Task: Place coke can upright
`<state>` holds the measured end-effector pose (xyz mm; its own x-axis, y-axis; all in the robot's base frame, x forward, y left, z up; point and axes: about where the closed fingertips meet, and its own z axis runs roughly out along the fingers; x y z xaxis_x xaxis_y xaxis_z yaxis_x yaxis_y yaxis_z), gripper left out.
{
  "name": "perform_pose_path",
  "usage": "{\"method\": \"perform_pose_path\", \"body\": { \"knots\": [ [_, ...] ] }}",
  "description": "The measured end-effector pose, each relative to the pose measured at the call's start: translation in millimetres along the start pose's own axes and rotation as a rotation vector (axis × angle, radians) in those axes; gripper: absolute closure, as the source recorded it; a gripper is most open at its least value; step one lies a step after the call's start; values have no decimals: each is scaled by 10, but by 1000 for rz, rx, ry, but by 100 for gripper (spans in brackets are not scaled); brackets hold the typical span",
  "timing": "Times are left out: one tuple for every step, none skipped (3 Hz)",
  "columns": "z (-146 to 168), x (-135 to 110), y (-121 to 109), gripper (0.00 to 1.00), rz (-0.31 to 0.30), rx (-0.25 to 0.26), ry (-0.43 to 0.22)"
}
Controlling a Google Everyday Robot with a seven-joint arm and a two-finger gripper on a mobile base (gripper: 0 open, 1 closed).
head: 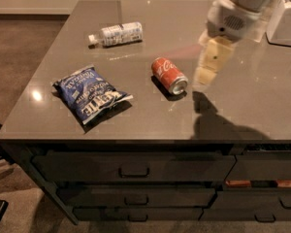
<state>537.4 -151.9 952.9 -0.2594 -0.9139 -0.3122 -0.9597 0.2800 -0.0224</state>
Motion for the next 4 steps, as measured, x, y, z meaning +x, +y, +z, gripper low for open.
{"method": "perform_pose_path", "body": {
  "knots": [
    [155, -333, -115, 0, 120, 32, -13],
    [363, -526, -206, 0, 244, 53, 12],
    [637, -702, -419, 0, 417, 47, 87],
    [778, -832, -564, 0, 485, 49, 131]
  ]
}}
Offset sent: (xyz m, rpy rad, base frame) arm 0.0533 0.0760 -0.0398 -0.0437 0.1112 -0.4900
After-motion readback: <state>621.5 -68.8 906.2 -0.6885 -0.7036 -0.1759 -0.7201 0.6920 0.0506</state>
